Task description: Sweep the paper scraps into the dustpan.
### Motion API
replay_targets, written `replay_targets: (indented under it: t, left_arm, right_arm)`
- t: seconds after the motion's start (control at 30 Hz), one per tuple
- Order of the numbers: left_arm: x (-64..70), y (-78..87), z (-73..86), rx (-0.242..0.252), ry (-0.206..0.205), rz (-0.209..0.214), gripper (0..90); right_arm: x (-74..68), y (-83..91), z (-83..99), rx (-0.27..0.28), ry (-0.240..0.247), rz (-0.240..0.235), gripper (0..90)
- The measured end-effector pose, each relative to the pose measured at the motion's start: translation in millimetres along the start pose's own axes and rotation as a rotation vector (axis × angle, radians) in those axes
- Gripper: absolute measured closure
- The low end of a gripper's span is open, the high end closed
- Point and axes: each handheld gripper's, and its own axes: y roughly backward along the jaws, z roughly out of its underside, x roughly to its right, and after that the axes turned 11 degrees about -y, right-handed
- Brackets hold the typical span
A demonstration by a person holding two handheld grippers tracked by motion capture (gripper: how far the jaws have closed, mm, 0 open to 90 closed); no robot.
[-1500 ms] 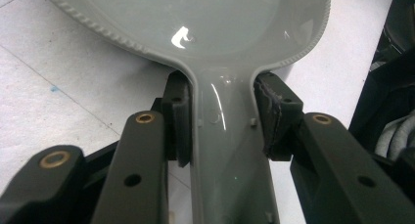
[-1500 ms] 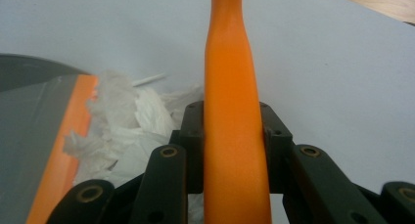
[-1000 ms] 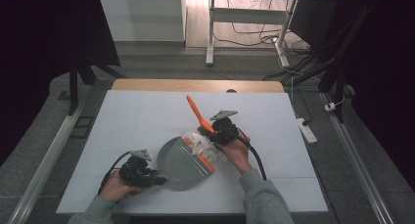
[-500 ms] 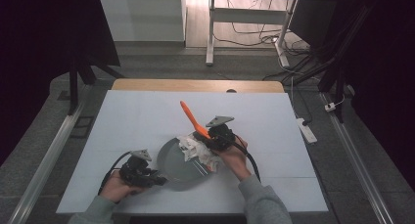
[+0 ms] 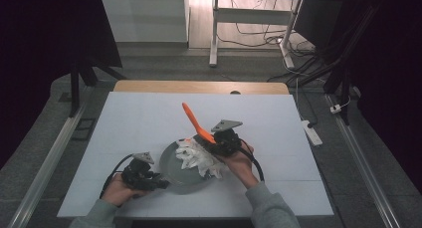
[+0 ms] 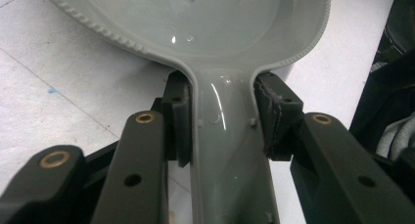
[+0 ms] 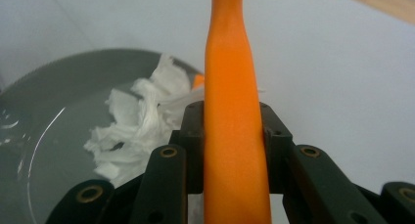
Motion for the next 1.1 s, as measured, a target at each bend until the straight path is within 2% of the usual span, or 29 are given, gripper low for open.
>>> replay_targets:
  t: [0.13,0.33,0.7,0.93,1.1]
  left_arm:
    - [-0.1,0.0,0.0,0.000,0.000,0.000,61.4]
    - [-0.5,0.5,0.2,0.002,0.006,-0.002,61.4]
    - [-3.3,4.6,2.8,0.004,0.028,-0.010,61.4]
    - [-4.4,6.1,3.9,0.007,0.035,-0.008,61.4]
    - [-4.3,5.6,3.9,0.005,0.035,-0.010,61.4]
  right_arm:
    - [8.7,0.9,-6.1,0.004,-0.007,0.035,69.8]
    - [23.3,-12.0,-15.8,-0.016,-0.013,0.088,69.7]
    - [43.1,-49.4,-35.1,-0.060,-0.029,0.113,69.8]
    - [40.6,-64.7,-38.8,-0.098,-0.024,0.103,69.8]
    - [27.4,-66.9,-39.3,-0.123,0.024,0.091,69.8]
